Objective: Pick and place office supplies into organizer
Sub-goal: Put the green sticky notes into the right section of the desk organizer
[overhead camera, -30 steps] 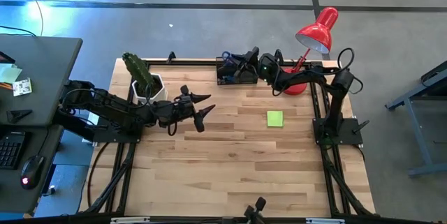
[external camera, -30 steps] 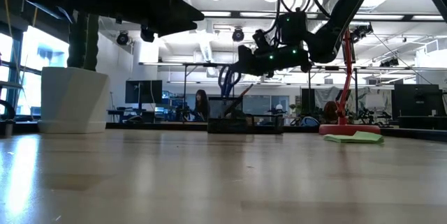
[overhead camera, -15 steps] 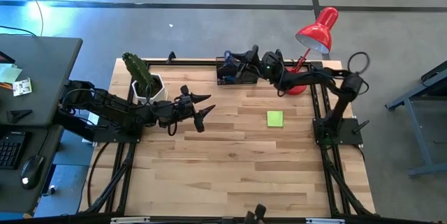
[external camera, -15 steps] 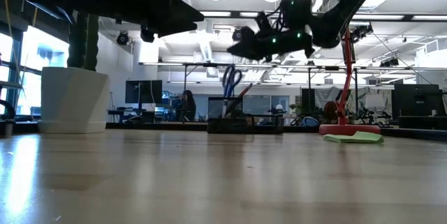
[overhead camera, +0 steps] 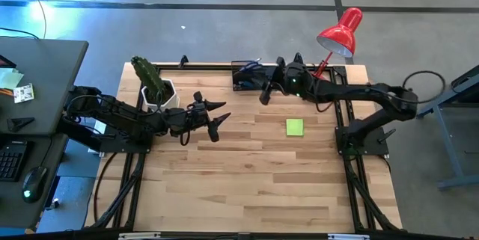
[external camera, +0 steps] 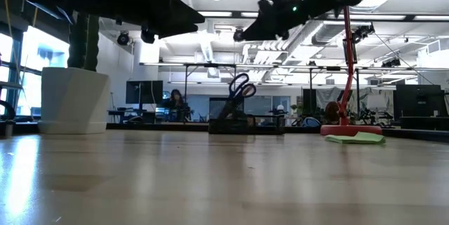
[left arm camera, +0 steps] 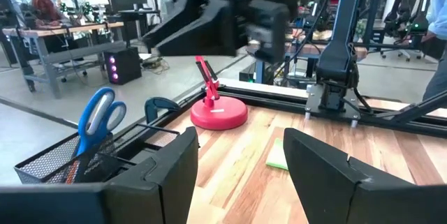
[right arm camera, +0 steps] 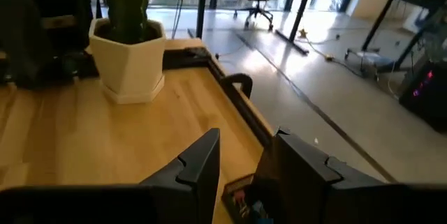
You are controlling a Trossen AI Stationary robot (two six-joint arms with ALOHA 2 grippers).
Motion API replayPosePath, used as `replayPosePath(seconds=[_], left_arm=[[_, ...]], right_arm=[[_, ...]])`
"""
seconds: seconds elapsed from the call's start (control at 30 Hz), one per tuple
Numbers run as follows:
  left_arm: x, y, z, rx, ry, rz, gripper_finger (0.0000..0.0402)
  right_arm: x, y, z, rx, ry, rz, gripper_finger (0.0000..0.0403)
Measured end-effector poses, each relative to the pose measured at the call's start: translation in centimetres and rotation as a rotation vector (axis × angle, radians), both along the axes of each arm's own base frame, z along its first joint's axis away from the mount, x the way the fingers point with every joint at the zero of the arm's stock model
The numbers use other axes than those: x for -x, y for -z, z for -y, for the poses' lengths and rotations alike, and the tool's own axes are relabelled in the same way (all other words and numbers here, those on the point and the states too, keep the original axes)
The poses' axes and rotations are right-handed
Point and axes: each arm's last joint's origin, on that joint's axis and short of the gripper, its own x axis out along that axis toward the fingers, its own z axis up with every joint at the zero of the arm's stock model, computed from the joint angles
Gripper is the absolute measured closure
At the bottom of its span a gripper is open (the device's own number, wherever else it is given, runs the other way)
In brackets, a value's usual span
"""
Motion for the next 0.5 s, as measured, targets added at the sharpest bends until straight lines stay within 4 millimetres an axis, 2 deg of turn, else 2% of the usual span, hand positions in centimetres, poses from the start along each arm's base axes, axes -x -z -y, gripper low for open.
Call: replayPosePath(seconds=[0.17, 0.27, 0.5], left_arm=[[0.0, 0.0, 0.0, 0.002, 0.0, 0.001, 0.0202], [0.0, 0.0, 0.0, 0.002, 0.0, 0.001, 0.0202], [0.0, 0.0, 0.0, 0.009, 0.009, 0.002, 0.0202]], right_arm=[[1.4, -0.9, -2.0, -0.055, 0.025, -0.072, 0.0279], [2.5, -0.8, -3.1, -0.135, 0.039, -0.144, 0.0279], [5.0, 2.2, -5.5, -0.374, 0.093, -0.518, 0.0279]])
